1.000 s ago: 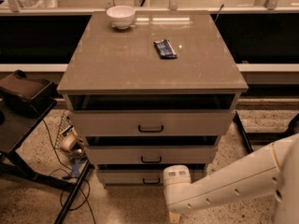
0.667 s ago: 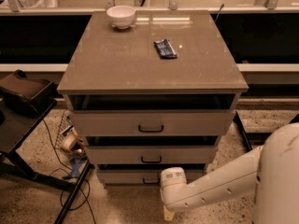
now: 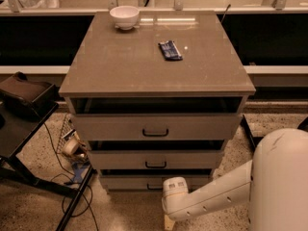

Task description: Open bottom drawer

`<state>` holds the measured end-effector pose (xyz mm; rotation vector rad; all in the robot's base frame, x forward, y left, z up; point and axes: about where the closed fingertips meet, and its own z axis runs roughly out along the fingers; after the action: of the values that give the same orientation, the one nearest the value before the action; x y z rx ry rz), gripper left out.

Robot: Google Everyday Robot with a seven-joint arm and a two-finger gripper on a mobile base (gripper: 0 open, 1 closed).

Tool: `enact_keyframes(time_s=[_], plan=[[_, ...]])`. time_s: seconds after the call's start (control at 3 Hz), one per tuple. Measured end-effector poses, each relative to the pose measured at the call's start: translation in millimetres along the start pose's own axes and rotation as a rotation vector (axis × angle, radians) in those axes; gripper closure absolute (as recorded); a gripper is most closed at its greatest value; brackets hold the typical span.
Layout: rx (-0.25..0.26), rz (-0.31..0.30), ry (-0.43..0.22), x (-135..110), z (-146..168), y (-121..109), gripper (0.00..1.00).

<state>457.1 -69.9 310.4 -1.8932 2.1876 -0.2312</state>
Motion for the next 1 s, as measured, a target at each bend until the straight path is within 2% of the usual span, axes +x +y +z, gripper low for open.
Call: enact_keyframes(time_s=[0.33,0.67,1.0], plan=[[0.000,0.000,0.000,0.1,-0.3,-0.1,0.00],[-0.025,-0.015,-0.004,-12.6,22.7,8.3,0.00],[-0.135,-0.090,-0.002,-73.4,135.0,36.5,0.00]])
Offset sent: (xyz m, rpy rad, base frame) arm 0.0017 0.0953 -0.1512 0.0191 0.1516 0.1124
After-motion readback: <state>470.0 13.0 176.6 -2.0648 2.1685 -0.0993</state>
